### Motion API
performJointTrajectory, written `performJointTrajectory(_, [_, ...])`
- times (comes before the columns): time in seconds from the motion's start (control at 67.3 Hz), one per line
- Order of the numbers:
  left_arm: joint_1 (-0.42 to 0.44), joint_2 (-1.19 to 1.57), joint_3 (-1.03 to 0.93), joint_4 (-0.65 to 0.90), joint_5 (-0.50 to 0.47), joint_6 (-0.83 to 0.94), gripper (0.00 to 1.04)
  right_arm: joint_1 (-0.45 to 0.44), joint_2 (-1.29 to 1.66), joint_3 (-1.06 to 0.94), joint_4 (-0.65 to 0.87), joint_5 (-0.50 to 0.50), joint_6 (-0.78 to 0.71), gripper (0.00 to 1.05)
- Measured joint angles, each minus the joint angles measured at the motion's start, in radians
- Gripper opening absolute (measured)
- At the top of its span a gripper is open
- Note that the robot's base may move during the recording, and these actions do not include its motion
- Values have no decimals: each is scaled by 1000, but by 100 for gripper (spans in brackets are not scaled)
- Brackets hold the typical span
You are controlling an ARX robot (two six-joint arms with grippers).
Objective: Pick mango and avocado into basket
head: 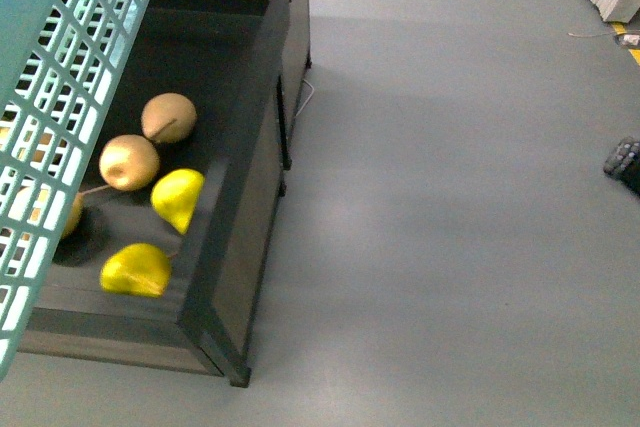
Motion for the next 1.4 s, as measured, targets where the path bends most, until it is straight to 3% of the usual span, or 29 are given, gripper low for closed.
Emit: performJointTrajectory(1.396, [0, 0, 0, 0, -2, 3, 14, 0, 0, 0, -1, 0, 0, 96])
